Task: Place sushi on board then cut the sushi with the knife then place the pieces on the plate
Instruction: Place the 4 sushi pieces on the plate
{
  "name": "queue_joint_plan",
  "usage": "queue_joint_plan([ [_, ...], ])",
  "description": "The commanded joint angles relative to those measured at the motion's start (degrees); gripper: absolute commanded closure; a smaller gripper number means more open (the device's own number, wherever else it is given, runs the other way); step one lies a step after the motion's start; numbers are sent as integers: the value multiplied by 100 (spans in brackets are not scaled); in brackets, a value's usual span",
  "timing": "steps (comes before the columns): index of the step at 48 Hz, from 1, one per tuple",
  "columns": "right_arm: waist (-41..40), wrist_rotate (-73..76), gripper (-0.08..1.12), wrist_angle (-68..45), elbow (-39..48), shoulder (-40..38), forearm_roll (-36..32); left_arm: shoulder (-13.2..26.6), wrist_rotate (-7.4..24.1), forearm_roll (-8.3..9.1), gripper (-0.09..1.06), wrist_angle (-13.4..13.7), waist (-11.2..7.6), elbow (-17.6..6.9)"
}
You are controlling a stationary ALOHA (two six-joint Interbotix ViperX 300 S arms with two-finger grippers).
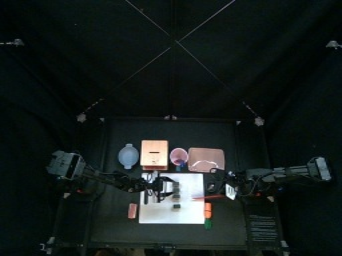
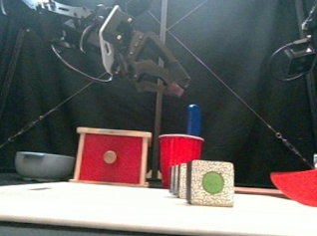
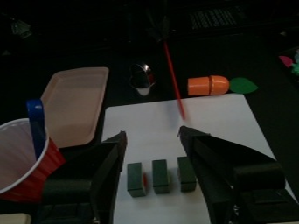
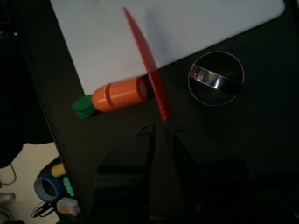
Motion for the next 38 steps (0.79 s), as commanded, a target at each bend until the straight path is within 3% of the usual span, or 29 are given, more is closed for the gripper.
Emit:
queue_joint_plan([
  [1, -26, 0, 45, 290, -272, -26, -79, -70, 9, 0, 10, -53, 18, -53],
  [11, -114, -18, 45, -202, -554, 53, -501, -114, 0, -18, 11, -62, 53, 88],
  [26, -176, -53, 44, -1995, -844, 844, -1354, -352, 0, -316, 11, -439, 88, 527],
  [38, -185, -26, 27, -2900, -1178, 1775, -1828, -431, 9, -589, 11, -589, 97, 905],
])
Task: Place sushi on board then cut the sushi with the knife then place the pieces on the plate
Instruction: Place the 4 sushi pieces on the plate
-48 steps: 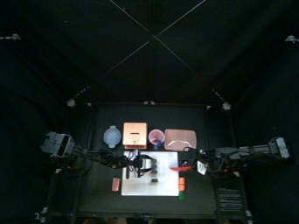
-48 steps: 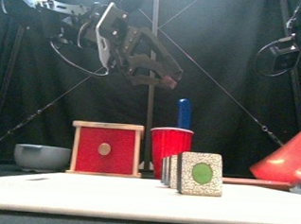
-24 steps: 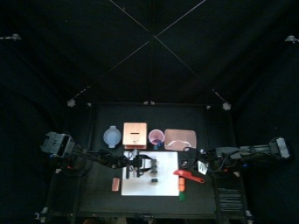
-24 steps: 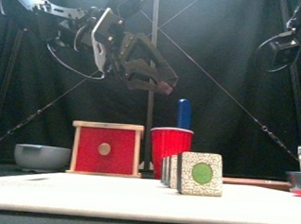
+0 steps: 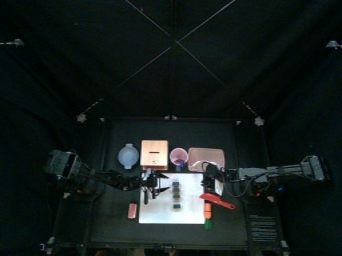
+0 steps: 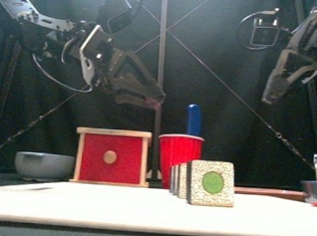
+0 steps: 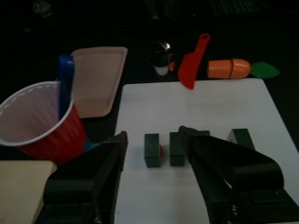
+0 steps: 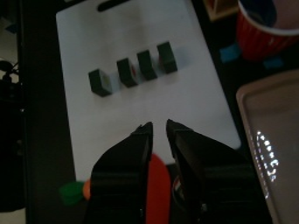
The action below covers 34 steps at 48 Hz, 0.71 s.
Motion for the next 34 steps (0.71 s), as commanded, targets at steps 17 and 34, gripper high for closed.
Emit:
queue_joint_plan([
  [17, -53, -9, 22, -712, -993, 1811, -571, -62, 26, -53, 11, -26, 220, 255],
  [34, -149, -9, 22, -501, -1819, 2988, -844, -26, 9, -44, 11, 26, 229, 360],
])
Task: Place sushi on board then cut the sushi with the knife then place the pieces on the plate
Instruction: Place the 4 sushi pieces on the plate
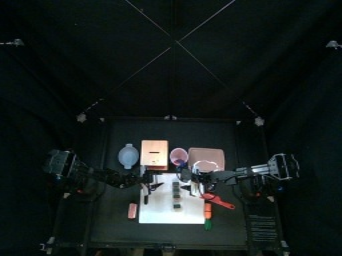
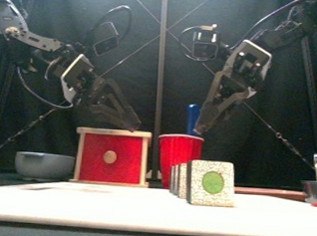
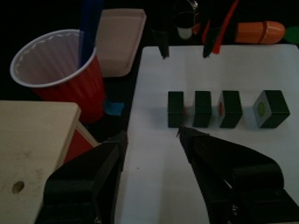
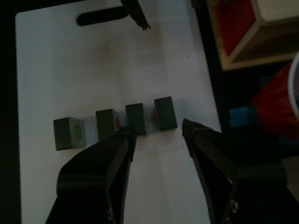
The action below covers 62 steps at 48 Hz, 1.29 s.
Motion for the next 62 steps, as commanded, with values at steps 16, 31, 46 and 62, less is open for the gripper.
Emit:
queue_joint_plan([
  [16, -176, -53, 22, 615, -756, 633, -123, 97, 18, 9, 11, 132, 18, -62],
  [31, -167, -53, 22, 756, -896, 844, -26, 105, 9, 9, 11, 132, 18, -26],
  [46, -132, -44, 23, 809, -923, 1020, 35, 105, 0, 0, 11, 149, 18, -18],
  [62, -132, -18, 35, 809, -940, 1187, 44, 193, 0, -9, 11, 149, 18, -35],
])
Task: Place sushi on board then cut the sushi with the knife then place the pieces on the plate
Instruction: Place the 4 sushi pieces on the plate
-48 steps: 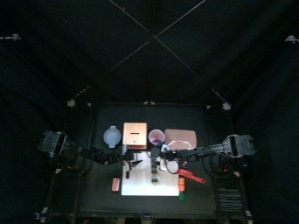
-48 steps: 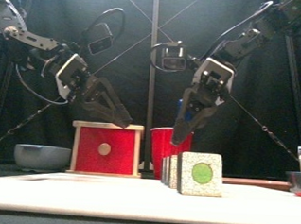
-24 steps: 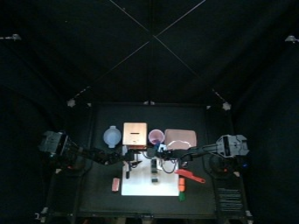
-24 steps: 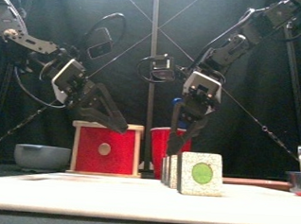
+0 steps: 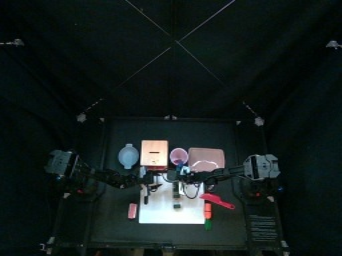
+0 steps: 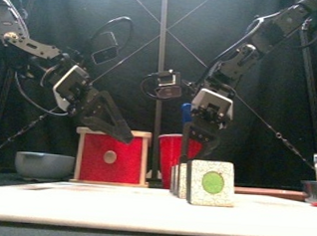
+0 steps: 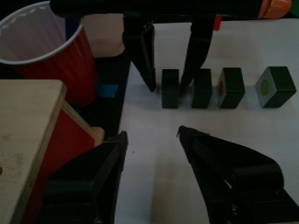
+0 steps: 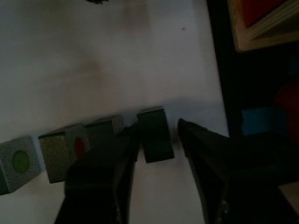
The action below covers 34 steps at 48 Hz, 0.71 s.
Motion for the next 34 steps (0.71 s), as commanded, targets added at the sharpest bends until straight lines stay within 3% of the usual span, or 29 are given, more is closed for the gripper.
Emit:
queue_joint_plan([
  [1, 0, 18, 37, -9, -123, -114, 0, -9, 0, 0, 11, -26, 18, -79],
  [8, 0, 26, 47, 88, -123, -246, 9, 18, -9, 0, 11, -26, 18, -79],
  [34, -105, 53, 47, 642, 615, -2065, 79, 26, -9, 0, 11, 9, 18, -88],
])
